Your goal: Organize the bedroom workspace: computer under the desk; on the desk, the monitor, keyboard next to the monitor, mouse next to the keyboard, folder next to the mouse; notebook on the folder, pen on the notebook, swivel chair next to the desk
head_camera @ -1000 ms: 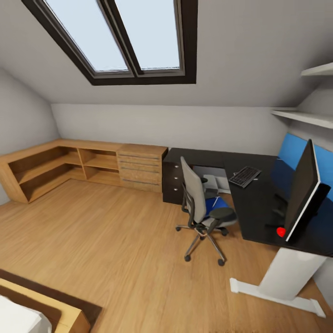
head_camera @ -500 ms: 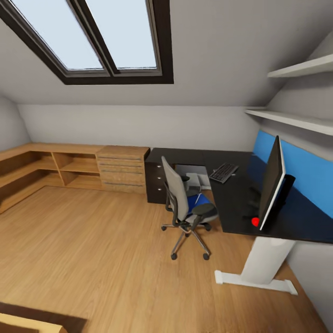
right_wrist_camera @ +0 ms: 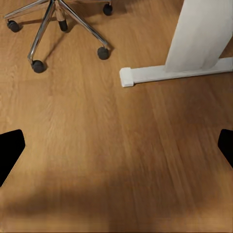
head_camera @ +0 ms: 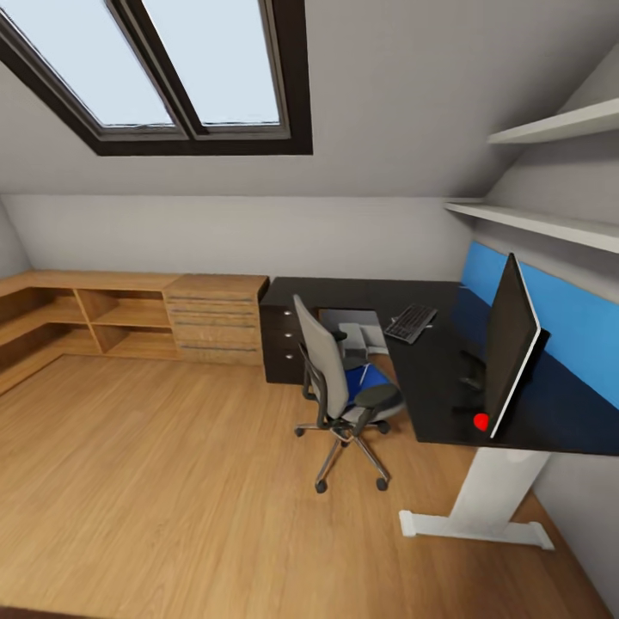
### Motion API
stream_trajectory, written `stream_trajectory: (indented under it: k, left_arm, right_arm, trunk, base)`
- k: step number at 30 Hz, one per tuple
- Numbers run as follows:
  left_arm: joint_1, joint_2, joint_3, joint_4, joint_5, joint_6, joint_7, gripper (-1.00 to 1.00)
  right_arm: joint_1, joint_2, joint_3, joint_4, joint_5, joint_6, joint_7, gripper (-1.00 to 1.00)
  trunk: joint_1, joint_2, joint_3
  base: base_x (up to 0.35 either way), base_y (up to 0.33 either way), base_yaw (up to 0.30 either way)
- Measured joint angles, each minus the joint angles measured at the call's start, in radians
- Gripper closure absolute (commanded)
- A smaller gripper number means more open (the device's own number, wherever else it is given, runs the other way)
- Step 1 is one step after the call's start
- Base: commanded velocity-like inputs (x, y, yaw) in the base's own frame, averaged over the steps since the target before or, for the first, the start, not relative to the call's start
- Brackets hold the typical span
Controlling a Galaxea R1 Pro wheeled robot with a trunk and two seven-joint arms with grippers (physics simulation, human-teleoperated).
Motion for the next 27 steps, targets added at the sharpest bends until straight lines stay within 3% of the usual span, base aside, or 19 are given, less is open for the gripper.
stream_trajectory:
  k: [11, 22, 27]
  left_arm:
    - [0.0, -0.003, 0.002, -0.008, 0.005, -0.015, 0.006, -1.0]
    - [0.0, -0.012, -0.001, -0.009, 0.006, -0.02, 0.01, -1.0]
    - [0.0, -0.01, -0.001, -0.008, 0.005, -0.017, 0.012, -1.0]
  right_arm:
    - [0.0, 0.001, -0.002, 0.006, -0.003, 0.003, 0.0, -1.0]
    - [0.0, 0.001, 0.002, 0.004, 0.005, -0.006, 0.001, -1.0]
    - [0.0, 0.001, 0.003, 0.003, 0.007, -0.006, 0.002, -1.0]
  trunk:
    - [0.0, 0.0, 0.0]
    - [0.042, -0.077, -0.034]
    - [0.062, -0.112, -0.049]
  base:
    - [0.031, 0.022, 0.0]
    - [0.0, 0.0, 0.0]
    - [0.0, 0.0, -0.151]
